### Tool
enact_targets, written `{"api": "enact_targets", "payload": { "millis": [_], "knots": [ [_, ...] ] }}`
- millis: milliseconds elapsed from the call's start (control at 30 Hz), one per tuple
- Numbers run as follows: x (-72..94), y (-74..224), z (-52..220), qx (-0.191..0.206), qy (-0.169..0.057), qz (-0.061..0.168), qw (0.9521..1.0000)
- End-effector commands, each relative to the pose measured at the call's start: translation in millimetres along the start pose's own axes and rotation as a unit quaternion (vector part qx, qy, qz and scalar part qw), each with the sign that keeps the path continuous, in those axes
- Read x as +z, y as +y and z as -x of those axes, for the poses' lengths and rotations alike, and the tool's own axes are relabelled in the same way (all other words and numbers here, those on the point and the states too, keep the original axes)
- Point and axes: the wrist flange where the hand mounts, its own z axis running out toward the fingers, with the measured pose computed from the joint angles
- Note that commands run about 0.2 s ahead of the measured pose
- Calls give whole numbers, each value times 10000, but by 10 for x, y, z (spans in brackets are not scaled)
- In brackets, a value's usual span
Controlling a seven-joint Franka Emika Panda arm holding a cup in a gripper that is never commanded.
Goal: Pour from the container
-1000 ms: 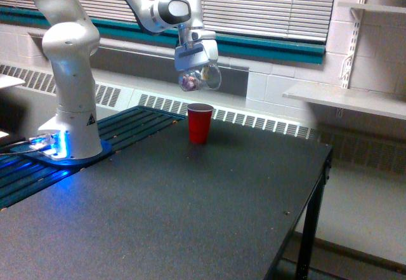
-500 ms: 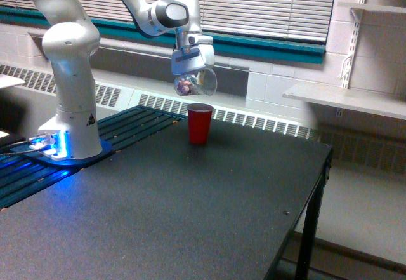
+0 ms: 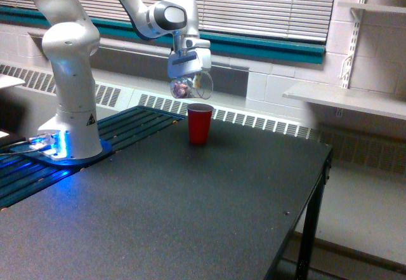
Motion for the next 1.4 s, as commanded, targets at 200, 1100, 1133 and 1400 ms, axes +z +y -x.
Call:
{"api": "enact_targets", "payload": {
  "millis": [200, 1100, 1133, 1400],
  "knots": [
    [47, -15, 16, -166, -98, 123, 9997],
    [89, -111, -10, -426, -194, 283, 9985],
    [93, -109, -11, -427, -200, 291, 9985],
    [158, -76, 24, -449, -270, 356, 9980]
  ]
}}
